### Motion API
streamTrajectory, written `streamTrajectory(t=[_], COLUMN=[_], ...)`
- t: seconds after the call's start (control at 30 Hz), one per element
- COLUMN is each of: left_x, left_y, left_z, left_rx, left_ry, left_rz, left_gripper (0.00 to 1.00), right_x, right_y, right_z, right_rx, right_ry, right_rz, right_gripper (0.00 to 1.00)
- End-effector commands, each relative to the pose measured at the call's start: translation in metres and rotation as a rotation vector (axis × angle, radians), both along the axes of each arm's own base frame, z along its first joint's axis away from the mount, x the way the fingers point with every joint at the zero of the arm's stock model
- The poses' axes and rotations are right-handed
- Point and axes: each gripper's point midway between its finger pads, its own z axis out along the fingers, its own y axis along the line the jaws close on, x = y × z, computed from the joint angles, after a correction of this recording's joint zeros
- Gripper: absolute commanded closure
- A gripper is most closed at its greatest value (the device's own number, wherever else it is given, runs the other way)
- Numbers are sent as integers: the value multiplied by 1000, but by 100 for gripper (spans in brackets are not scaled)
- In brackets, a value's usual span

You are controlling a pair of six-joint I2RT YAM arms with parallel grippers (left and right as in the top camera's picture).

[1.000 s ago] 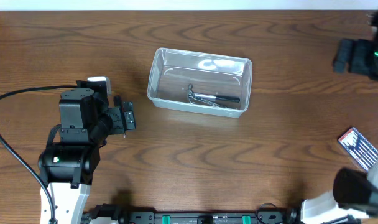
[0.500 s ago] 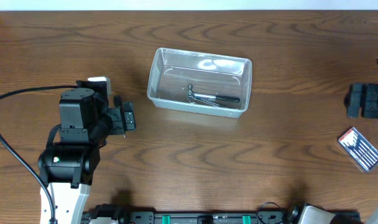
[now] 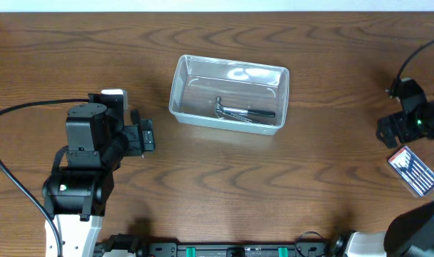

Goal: Pack container
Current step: 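Move the right gripper down over the blue screwdriver set case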

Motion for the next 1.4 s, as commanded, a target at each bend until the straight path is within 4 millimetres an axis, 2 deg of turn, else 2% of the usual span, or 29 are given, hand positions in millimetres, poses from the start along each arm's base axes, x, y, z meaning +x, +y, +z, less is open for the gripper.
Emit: streamTrajectory(t=[0.0,0.13,0.33,0.63,0.83,1.37], left_x=[2,2,2,7,12,14], left_y=[2,2,4,4,3,12], left_z=[11,11,11,16,22,24], left_rx=[7,7,15,13,12,43], left_ry=[-30,-29,-31,-56,-90,-100], left_rz=[1,1,9,10,10,46], left_gripper=[2,2,2,2,2,2], right_x=[-14,-21,-35,-40,-43,-45], right_y=[-26,-59,-79,-107,-116,-112], right_z=[-26,-47,-72,-97,-109,-117], right_rx=[18,28,13,-39,-60,-57], right_ry=[63,80,166,218,253,283], right_rz=[-3,-69,16,33,77,114], right_gripper=[2,2,3,1,1,1])
